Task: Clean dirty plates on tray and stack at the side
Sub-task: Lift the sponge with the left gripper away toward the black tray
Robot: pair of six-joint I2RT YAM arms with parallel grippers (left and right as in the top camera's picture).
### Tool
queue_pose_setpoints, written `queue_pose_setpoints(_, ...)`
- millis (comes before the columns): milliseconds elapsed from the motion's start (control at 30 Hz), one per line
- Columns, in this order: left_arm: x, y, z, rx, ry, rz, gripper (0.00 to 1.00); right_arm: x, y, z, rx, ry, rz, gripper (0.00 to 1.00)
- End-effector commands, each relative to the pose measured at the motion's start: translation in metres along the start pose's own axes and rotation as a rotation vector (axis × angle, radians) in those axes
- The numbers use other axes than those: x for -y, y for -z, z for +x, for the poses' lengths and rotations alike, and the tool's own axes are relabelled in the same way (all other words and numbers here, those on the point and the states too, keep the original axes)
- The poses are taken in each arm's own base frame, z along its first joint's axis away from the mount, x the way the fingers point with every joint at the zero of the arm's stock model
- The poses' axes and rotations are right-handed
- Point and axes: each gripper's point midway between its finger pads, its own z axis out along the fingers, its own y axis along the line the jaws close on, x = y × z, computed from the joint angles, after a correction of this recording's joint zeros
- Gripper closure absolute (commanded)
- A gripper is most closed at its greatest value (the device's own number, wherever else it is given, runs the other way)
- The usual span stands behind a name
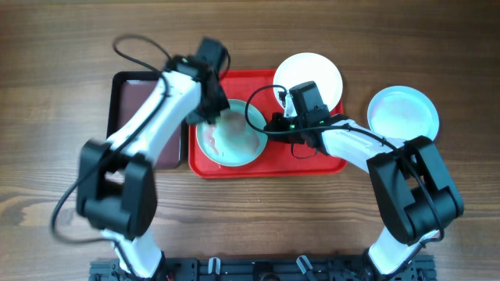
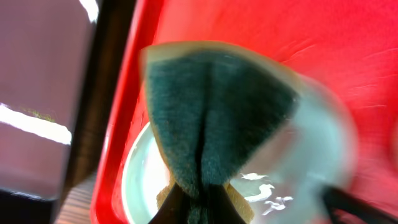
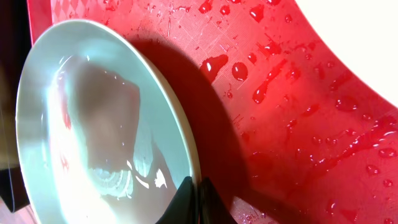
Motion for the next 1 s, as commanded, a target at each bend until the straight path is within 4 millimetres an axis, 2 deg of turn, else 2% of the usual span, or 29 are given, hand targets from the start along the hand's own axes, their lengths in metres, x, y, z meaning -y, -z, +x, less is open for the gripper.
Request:
queue_pose_setpoints(0,0.006,0.079,-0.028,0.182,-0.023,0.098,0.96,0.009,-0.004,0.0,-0.004,-0.007,0.027,0.96)
queue_pose_setpoints(67,-0.001,0.085,-0.022,0.167,-0.024,0.085,0.96,0.01,-0.004,-0.001,-0.002,0.012,0.03,0.96)
queue_pose_setpoints(233,-0.015,0.072,-0.005,0.09,-0.03,0.019,0.96,0.021,-0.004,-0.012,0.058,0.027,0.101,0.95)
queue_pose_setpoints(267,-0.016,0.069,-0.005,0.085,-0.027,0.015,0.96,0.022,-0.003,-0.013,0.062,0.027,0.109,0.94)
queue_pose_setpoints(333,-0.02,0.067,-0.005,0.079,-0.02,0.008,0.96,0.024,-0.004,-0.013,0.065,0.027,0.12,0.84)
queue_pose_setpoints(500,-0.033,0.065,-0.011,0.075,0.016,-0.005,0.96,0.019,-0.008,-0.007,0.051,0.042,0.115,0.82)
queue_pose_setpoints(567,-0.034,0.064,-0.013,0.075,0.022,-0.005,0.96,0.017,-0.009,-0.005,0.048,0.047,0.114,0.83)
queue_pose_setpoints(633,-0.034,0.064,-0.013,0.077,0.023,-0.005,0.96,0.016,-0.009,-0.005,0.046,0.048,0.113,0.95)
queue_pose_setpoints(767,-0.034,0.064,-0.012,0.073,0.023,-0.001,0.96,0.016,-0.009,0.01,-0.017,0.016,0.096,0.96)
queue_pose_setpoints(867,-0.036,0.064,-0.009,0.058,0.023,-0.009,0.96,0.008,0.001,0.008,-0.012,-0.03,0.08,0.96)
queue_pose_setpoints(967,-0.038,0.064,-0.009,0.057,0.025,-0.011,0.96,-0.001,0.03,-0.005,0.058,-0.013,0.118,0.96)
